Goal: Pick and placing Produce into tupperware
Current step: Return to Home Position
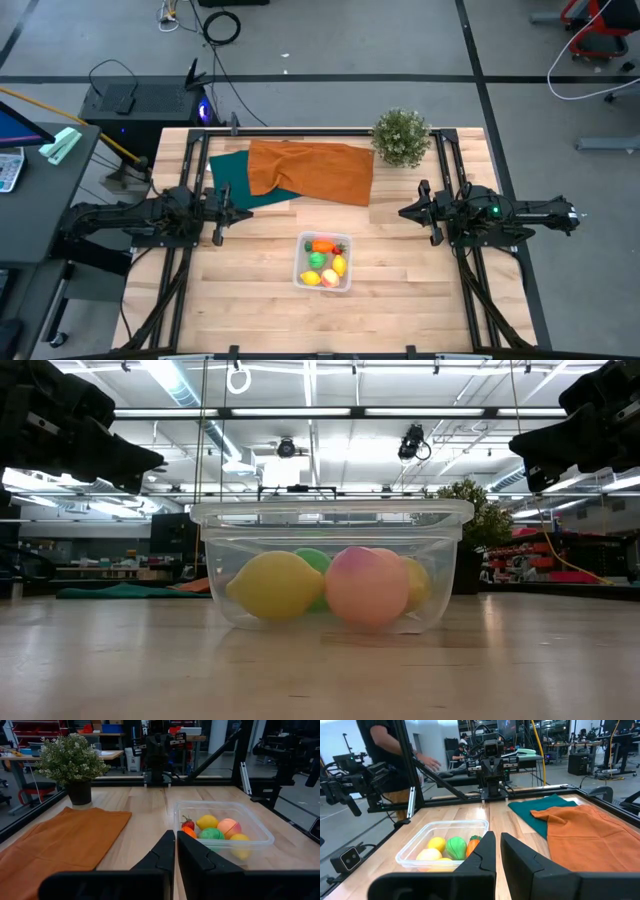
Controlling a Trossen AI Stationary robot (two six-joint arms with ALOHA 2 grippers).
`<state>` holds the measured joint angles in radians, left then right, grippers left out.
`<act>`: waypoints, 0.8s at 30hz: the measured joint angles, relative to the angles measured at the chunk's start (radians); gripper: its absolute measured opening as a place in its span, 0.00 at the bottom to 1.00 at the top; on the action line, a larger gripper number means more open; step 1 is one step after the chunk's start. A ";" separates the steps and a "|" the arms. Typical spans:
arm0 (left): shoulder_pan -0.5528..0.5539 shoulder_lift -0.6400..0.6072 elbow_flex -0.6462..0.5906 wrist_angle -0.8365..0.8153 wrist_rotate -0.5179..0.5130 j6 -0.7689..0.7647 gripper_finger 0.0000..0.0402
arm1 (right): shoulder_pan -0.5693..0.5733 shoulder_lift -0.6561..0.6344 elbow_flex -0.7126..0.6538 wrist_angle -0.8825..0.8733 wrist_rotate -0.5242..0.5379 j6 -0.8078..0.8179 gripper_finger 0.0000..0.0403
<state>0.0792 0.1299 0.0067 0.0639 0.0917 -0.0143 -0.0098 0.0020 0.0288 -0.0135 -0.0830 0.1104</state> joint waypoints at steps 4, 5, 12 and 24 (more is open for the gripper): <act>0.000 0.000 0.000 0.000 0.000 0.000 0.07 | 0.000 0.000 0.000 0.000 0.000 0.000 0.00; 0.000 0.000 0.000 0.000 0.000 0.000 0.08 | 0.000 0.000 0.000 0.000 0.000 0.000 0.00; 0.000 0.000 0.000 0.000 0.000 0.000 0.09 | 0.000 0.000 0.000 0.000 0.000 0.000 0.00; 0.000 0.000 0.000 0.000 0.000 0.000 0.05 | 0.000 0.000 0.000 0.000 0.000 0.000 0.00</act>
<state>0.0792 0.1300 0.0067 0.0638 0.0917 -0.0139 -0.0097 0.0018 0.0288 -0.0135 -0.0830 0.1104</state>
